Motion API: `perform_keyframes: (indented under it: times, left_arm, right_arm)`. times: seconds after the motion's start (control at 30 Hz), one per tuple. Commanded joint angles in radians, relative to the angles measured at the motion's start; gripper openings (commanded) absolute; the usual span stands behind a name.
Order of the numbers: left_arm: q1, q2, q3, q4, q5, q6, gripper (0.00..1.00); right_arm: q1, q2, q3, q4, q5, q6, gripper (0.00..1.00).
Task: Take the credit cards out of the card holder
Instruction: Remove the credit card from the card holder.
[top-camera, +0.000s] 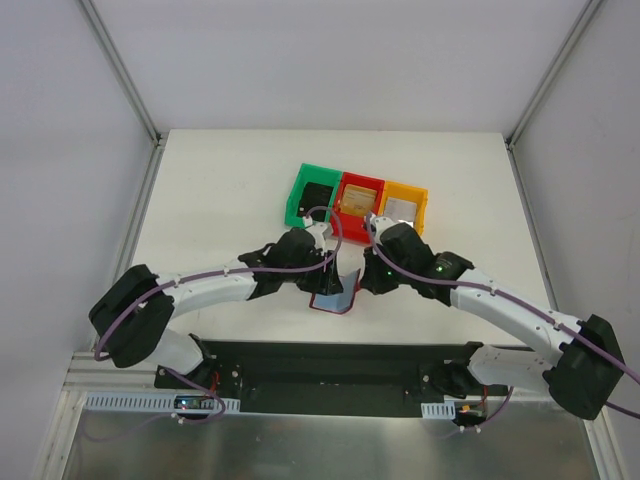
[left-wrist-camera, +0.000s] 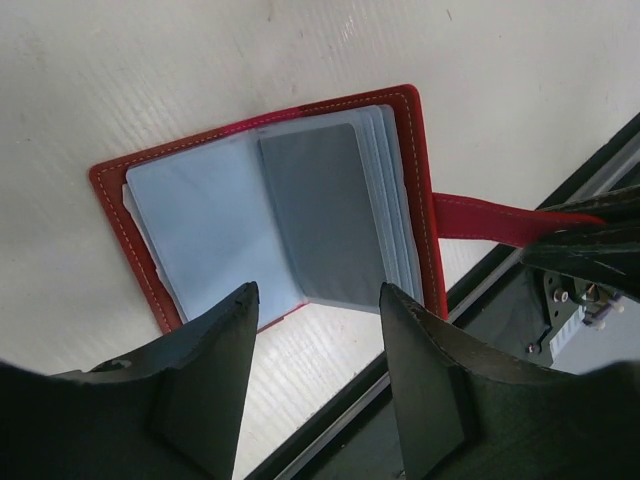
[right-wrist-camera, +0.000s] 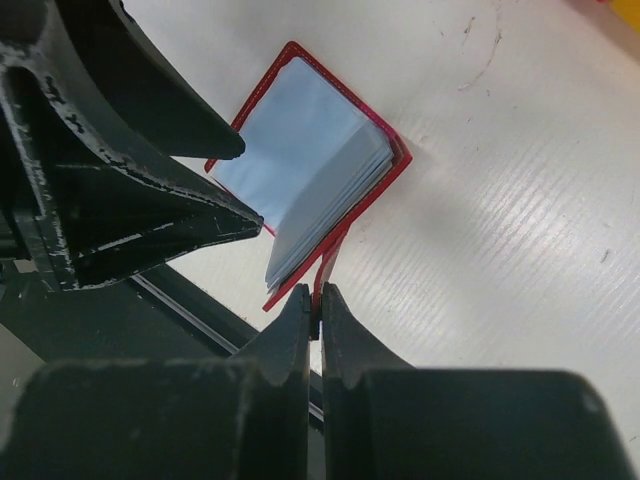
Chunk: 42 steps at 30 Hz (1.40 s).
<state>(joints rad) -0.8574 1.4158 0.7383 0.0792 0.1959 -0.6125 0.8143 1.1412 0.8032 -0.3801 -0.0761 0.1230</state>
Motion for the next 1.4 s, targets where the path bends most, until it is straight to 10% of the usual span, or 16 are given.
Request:
perform_keyframes:
  times: [0.0,1.37]
  left_arm:
    - [-0.006,0.031,0.041,0.054,0.063,0.007,0.51]
    - [-0.088,0.175,0.151,-0.030,-0.053,0.065,0.55]
  right_arm:
    - [-0.015,-0.008,-0.012,-0.008,-0.016,-0.011,0.00]
    - [-0.024,-0.041,-0.010,-0.017,-0.021,-0.008,0.00]
